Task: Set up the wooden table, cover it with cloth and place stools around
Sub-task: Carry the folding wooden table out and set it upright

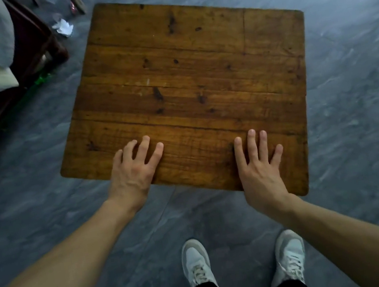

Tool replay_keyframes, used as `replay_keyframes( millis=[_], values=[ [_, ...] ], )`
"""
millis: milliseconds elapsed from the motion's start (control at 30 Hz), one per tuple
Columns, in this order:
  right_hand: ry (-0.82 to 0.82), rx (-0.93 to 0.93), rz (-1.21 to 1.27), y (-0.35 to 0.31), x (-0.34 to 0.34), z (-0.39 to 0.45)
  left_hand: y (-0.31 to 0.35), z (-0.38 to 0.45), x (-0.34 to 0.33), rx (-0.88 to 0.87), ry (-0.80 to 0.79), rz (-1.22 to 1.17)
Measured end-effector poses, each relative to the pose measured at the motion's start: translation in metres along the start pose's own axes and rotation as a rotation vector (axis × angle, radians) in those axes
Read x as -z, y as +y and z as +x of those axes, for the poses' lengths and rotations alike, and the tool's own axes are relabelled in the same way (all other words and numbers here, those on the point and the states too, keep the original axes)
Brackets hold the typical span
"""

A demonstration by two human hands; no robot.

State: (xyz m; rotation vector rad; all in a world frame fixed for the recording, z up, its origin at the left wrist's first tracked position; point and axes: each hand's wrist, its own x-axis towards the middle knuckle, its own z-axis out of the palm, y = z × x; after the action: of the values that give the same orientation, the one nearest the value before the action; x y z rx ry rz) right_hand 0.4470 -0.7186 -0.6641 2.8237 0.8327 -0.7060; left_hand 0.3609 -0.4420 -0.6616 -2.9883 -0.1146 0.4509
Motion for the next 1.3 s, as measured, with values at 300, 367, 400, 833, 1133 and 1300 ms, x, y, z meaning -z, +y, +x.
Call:
replay_keyframes(
  millis=[300, 367, 400, 833, 1133, 1300],
  values=[
    [0.049, 0.063, -0.058, 0.033, 0.001, -0.024, 0.037, -0.018, 0.016, 0.045, -0.019, -0.015],
    [0.033, 0.078, -0.065, 0.046, 0.009, -0.033, 0.053, -0.025, 0.025, 0.066, -0.013, -0.013],
    [0.022, 0.089, -0.071, 0.053, 0.013, -0.038, 0.062, -0.030, 0.030, 0.078, -0.010, -0.017],
    [-0.035, 0.195, -0.154, 0.147, 0.051, -0.108, 0.188, -0.083, 0.094, 0.204, -0.059, -0.052],
    [-0.062, 0.135, -0.136, 0.186, 0.018, -0.187, 0.254, -0.132, 0.090, 0.134, -0.051, -0.047],
    [-0.069, 0.083, -0.121, 0.211, -0.004, -0.236, 0.298, -0.158, 0.087, 0.083, -0.049, -0.041]
  ],
)
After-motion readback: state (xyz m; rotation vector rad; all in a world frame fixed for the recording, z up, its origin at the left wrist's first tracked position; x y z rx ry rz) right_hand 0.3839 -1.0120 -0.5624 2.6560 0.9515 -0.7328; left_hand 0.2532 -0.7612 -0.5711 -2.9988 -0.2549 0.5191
